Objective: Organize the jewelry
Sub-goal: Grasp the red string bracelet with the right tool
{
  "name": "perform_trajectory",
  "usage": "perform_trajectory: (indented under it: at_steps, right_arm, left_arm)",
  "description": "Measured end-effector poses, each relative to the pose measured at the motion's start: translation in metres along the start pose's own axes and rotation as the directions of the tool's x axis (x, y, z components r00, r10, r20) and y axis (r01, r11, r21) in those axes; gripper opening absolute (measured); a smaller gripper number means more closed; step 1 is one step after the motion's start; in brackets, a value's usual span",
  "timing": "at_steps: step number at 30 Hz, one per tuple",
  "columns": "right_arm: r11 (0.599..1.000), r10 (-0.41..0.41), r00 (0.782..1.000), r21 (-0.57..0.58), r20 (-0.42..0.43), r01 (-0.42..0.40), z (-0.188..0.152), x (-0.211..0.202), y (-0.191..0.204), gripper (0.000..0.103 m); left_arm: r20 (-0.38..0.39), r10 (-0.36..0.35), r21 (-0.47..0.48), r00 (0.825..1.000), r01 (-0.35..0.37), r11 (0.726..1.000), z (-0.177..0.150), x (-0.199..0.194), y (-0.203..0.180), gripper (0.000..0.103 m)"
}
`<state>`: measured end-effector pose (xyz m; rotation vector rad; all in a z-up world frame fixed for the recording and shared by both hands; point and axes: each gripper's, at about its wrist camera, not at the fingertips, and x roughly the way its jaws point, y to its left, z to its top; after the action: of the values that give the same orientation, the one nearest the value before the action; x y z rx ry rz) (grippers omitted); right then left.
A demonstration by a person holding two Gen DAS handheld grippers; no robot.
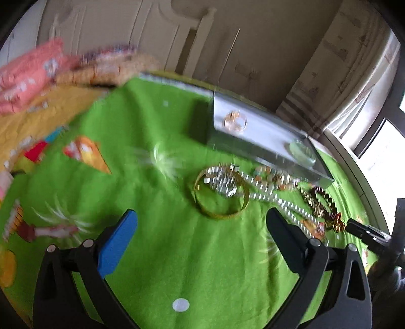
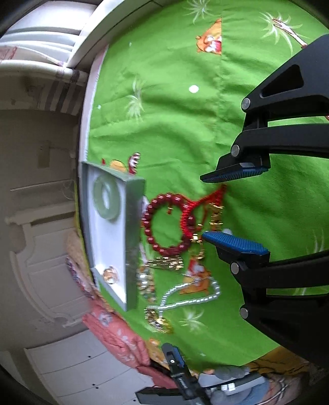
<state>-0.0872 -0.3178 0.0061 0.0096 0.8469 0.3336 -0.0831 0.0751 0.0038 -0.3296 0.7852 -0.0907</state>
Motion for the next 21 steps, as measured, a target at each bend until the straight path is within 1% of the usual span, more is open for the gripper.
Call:
perform_trajectory:
  at_steps: [3, 6, 10, 16, 21]
  right_arm:
    - [1.0, -0.014, 1.0, -0.018, -0.008, 0.014, 0.001, 0.002, 0.003, 0.03]
    - [0.999, -0.018, 0.999, -0.048, -0.035, 0.016, 0.001, 0.009, 0.009, 0.03]
    - [0.998, -0.029, 0.999, -0.056, -0.026, 0.027, 0.0, 0.009, 0.011, 0.03]
    - [0.998, -0.016, 1.0, -0.056, -0.025, 0.014, -0.001, 0.006, 0.01, 0.03]
    - [0.994, -0.024, 0.999, -0.106, -0.04, 0.02, -0.003, 0.007, 0.018, 0.03]
  left_arm:
    - [-0.001, -0.003, 0.015, 1.0, 0.003, 1.0, 0.0, -0.001, -0.003, 0.101]
    - [-0.009, -0.004, 0.031, 1.0, 0.004, 1.0, 0.0, 0.002, -0.007, 0.101]
    - [-0.006, -0.014, 0.025, 1.0, 0.014, 1.0, 0.0, 0.002, -0.006, 0.101]
    - [-0.008, -0.007, 0.03, 1.0, 0.008, 1.0, -0.001, 0.004, -0.006, 0.101]
    - [-0.012, 0.0, 0.036, 1.0, 0.0, 0.999, 0.0, 0.005, -0.008, 0.101]
